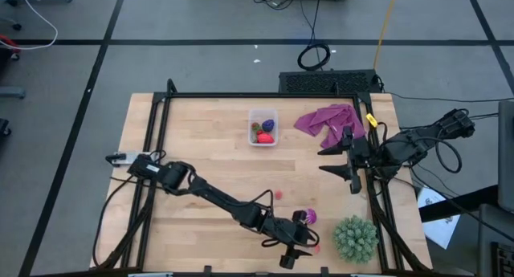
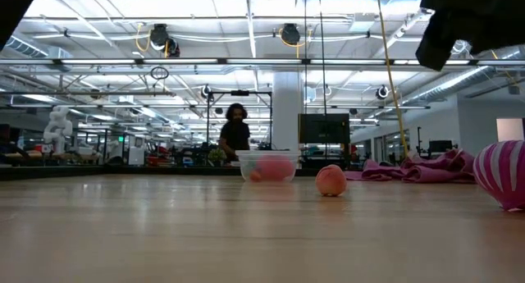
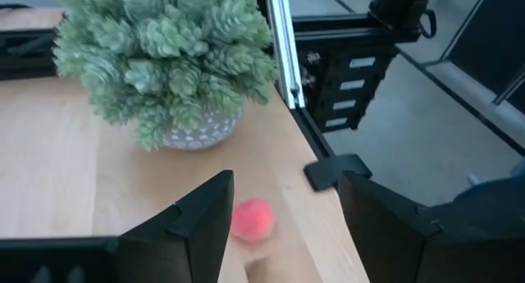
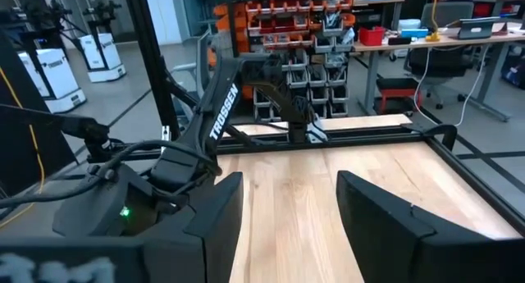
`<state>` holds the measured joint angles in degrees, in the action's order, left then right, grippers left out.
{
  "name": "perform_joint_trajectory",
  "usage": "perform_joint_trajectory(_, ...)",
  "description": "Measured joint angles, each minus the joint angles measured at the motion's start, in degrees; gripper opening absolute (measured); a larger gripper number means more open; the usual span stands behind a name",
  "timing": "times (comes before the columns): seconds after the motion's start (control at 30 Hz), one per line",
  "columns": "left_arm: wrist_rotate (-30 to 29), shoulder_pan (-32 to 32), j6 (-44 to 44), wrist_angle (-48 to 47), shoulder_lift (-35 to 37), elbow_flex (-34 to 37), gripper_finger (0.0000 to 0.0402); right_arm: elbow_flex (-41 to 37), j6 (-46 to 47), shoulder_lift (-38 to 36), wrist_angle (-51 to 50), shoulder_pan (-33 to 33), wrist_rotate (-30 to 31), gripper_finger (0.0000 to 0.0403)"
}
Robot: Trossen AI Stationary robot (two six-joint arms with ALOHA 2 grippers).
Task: Pick and placing Produce into tupperware
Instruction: Put the bottom pink peach into the transparent bin
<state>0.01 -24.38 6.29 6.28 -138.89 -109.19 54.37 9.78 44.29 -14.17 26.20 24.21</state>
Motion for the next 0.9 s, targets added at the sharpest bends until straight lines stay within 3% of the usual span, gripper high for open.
perform_joint_trajectory(0.9,-2.8,-0.8,-2.7,12.1,-7.2,0.0,0.0225,0.0,-2.7,0.0,3.4,0.0,0.0,0.0187)
